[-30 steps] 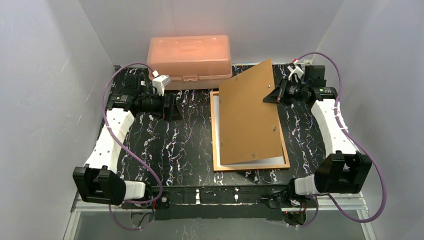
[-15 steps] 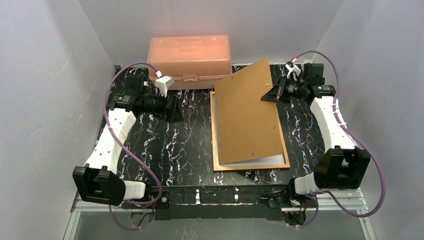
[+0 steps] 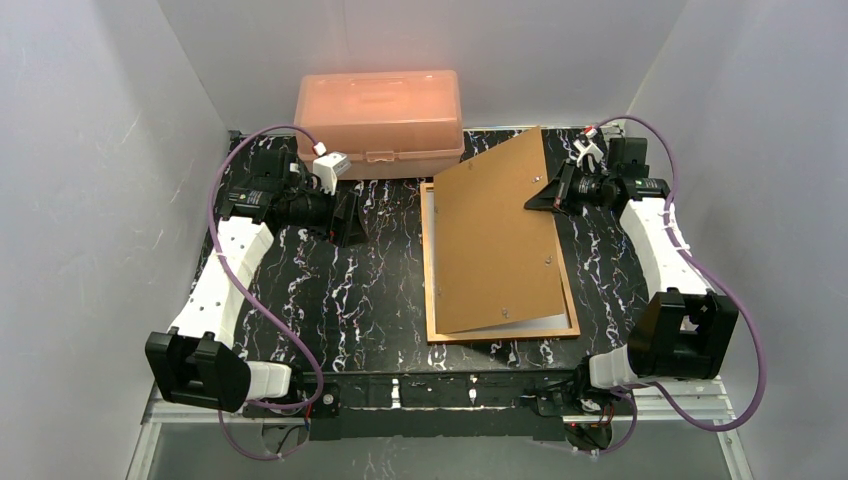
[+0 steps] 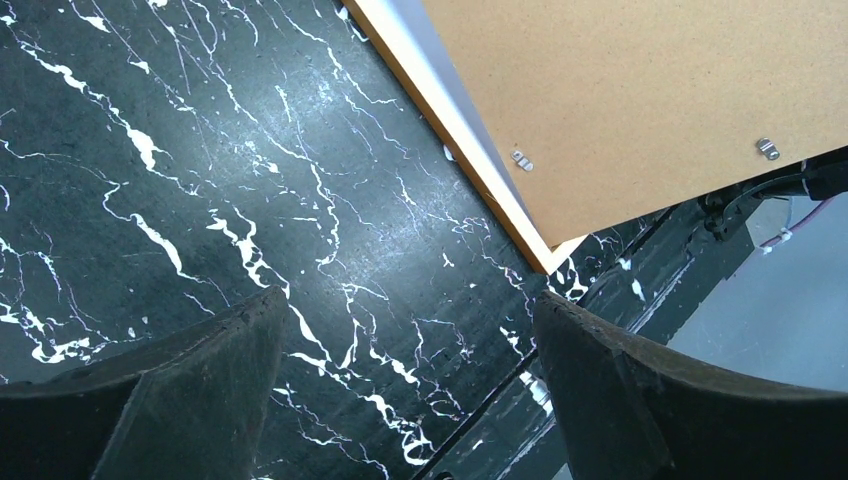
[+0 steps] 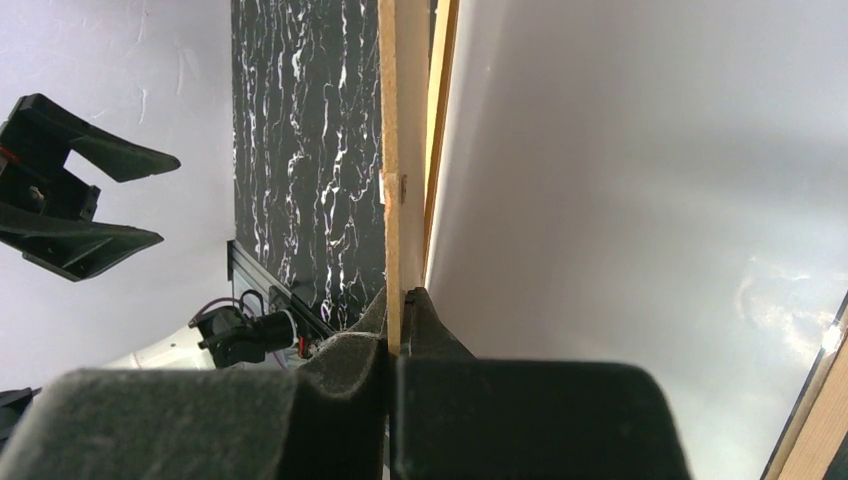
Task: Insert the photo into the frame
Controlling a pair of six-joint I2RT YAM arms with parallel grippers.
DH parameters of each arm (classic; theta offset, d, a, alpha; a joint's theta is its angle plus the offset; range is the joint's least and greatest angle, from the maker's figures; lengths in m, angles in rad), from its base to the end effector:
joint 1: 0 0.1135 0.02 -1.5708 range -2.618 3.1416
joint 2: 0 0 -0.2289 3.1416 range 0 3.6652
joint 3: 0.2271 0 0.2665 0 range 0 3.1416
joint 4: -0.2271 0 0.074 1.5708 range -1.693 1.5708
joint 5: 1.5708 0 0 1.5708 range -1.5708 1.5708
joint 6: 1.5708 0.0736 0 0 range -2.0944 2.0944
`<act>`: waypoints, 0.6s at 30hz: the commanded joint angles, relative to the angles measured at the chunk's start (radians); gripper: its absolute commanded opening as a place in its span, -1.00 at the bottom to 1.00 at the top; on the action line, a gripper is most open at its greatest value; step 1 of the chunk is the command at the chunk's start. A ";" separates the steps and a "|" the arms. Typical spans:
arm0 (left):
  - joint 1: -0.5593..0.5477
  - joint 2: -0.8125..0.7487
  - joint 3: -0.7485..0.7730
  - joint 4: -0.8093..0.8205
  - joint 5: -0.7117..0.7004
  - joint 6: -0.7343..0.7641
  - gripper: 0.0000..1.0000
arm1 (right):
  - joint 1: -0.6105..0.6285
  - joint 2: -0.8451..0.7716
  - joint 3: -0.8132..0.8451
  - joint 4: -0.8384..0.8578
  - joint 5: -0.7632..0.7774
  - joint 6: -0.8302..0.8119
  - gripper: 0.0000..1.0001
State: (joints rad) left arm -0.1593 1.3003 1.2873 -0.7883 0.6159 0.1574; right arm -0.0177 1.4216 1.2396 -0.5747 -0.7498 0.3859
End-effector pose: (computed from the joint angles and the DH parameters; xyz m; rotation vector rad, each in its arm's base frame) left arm 0.3018 -0.0916 0.2944 0.6495 2.2050 -0.7260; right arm 0.3460 0.0440 0.2641 0.0776 2.2987 1.0562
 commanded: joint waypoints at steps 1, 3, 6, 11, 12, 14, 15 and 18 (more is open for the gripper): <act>-0.006 -0.008 0.000 -0.008 0.002 0.018 0.79 | -0.002 -0.032 -0.002 0.046 -0.064 0.018 -0.97; -0.006 -0.010 -0.002 -0.008 0.001 0.018 0.79 | -0.002 -0.032 -0.016 0.051 -0.064 0.017 -0.97; -0.006 -0.011 -0.004 -0.008 0.000 0.018 0.79 | -0.002 -0.030 -0.031 0.052 -0.058 0.016 -0.97; -0.008 -0.007 0.000 -0.008 -0.004 0.020 0.79 | -0.002 -0.018 -0.041 0.046 -0.051 0.008 -0.97; -0.009 -0.006 -0.001 -0.006 -0.005 0.018 0.79 | -0.002 -0.014 -0.042 0.046 -0.052 0.005 -0.97; -0.009 -0.006 -0.002 -0.002 -0.005 0.016 0.79 | -0.002 -0.004 -0.039 0.039 -0.049 -0.003 -0.97; -0.009 -0.006 -0.005 -0.001 -0.005 0.016 0.79 | -0.002 0.000 -0.042 0.036 -0.048 -0.007 -0.97; -0.009 -0.005 -0.008 0.001 -0.011 0.019 0.79 | -0.002 0.003 -0.060 0.041 -0.042 -0.011 -0.97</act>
State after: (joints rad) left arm -0.1616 1.3003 1.2873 -0.7856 0.6083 0.1635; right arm -0.0212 1.4223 1.1942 -0.5503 -0.7471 0.3878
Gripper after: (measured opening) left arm 0.895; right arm 0.053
